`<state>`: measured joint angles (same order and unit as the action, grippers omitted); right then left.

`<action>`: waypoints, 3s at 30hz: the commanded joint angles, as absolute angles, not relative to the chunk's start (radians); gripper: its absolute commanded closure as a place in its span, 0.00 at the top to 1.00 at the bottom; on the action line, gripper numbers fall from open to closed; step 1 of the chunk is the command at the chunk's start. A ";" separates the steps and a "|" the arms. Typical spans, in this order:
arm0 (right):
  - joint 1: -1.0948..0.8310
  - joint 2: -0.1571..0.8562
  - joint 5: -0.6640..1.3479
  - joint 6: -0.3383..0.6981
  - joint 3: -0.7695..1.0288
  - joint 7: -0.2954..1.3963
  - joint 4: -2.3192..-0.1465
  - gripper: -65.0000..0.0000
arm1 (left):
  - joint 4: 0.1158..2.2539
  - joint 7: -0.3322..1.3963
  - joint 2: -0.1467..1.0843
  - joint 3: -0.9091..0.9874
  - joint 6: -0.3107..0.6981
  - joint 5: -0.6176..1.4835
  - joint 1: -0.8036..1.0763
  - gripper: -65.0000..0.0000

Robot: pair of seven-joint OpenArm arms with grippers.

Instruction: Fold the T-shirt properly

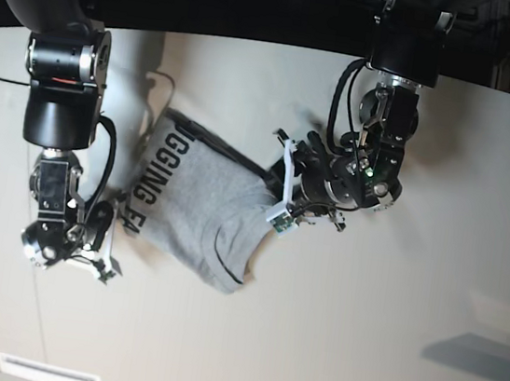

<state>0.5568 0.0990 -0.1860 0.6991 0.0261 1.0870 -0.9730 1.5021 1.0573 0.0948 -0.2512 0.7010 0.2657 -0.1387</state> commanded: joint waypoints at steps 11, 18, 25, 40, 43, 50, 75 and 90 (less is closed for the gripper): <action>0.545 0.082 -0.185 0.698 0.031 1.121 -1.013 0.00 | 1.458 1.084 0.105 -0.257 0.698 0.245 -0.208 0.37; 0.493 0.081 -0.186 0.698 0.077 1.208 -1.144 0.00 | 1.388 1.070 0.104 -0.260 0.698 0.245 -0.272 0.37; 0.429 0.079 -0.186 0.698 0.076 1.264 -1.268 0.00 | 1.276 1.015 0.099 -0.260 0.698 0.243 -0.335 0.37; 0.381 0.082 -0.189 0.698 0.071 1.314 -1.412 0.00 | 1.104 0.935 0.099 -0.262 0.698 0.243 -0.469 0.37; 0.409 0.085 -0.189 0.698 0.070 1.314 -1.412 0.00 | 1.093 0.934 0.099 -0.275 0.698 0.243 -0.493 0.37; 0.455 0.087 -0.191 0.698 0.070 1.317 -1.411 0.00 | 0.932 0.852 0.068 -0.387 0.698 0.252 -0.564 0.37; 0.384 0.101 -0.188 0.698 0.122 1.314 -1.412 0.00 | 0.607 0.634 -0.045 -0.461 0.698 0.245 -0.739 0.37; 0.338 0.025 -0.189 0.698 0.177 1.323 -1.415 0.00 | 0.607 0.599 -0.053 -0.490 0.698 0.222 -0.774 0.37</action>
